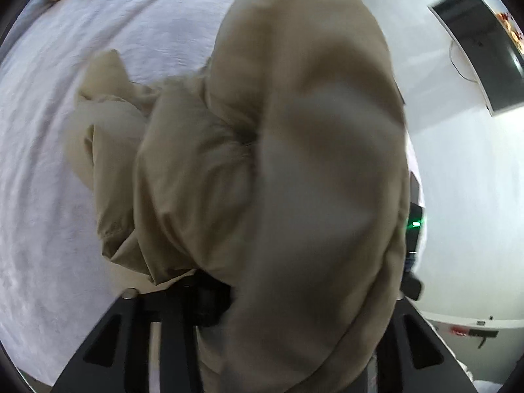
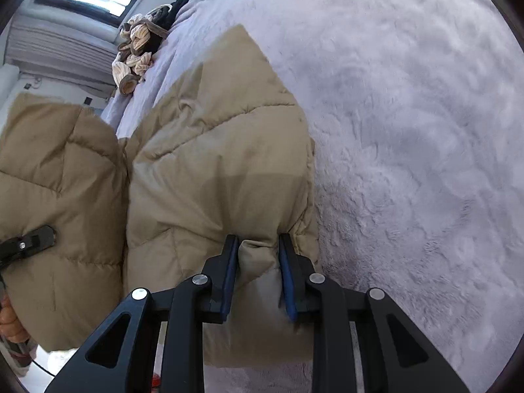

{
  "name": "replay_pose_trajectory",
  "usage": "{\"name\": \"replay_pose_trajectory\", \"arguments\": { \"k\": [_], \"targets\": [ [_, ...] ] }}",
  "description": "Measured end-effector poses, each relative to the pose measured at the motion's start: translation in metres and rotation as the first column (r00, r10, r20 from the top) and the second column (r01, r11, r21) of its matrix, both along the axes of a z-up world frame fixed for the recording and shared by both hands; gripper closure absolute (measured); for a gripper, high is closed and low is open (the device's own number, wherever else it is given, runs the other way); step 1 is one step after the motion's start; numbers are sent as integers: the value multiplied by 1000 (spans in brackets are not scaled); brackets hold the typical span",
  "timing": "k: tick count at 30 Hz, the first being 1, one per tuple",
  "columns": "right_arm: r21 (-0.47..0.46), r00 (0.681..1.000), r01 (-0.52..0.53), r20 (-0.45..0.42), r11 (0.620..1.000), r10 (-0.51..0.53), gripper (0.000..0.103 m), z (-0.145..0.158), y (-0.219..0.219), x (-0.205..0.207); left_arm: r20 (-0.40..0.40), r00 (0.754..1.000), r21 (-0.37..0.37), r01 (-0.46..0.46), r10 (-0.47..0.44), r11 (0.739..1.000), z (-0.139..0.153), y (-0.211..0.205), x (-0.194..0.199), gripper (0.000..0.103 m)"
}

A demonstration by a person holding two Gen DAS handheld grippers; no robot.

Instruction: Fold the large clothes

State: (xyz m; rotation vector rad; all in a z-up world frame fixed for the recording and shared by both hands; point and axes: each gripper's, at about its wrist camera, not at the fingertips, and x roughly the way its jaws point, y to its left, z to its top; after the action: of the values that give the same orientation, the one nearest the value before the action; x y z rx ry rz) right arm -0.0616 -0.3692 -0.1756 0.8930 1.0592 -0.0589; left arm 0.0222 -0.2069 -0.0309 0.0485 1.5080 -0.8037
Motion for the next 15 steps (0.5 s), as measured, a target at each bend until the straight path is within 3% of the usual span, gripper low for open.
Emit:
{"name": "replay_pose_trajectory", "arguments": {
  "k": [5,8,11,15],
  "targets": [
    [38,1000,-6,25,999,5,76,-6,-4,-1,-48,995,-76,89,-93,993,-17,-46,-17,30],
    [70,999,3,40,998,-6,76,-10,-12,-11,-51,992,-126,105,-112,986,-29,-55,-20,28],
    [99,998,15,54,995,-20,76,-12,-15,-11,-89,993,-222,58,-79,973,-37,-53,-18,22],
    [119,997,49,45,992,-55,75,-7,-22,-20,-74,994,-282,62,-86,957,-44,-55,-17,22]
  ]
}}
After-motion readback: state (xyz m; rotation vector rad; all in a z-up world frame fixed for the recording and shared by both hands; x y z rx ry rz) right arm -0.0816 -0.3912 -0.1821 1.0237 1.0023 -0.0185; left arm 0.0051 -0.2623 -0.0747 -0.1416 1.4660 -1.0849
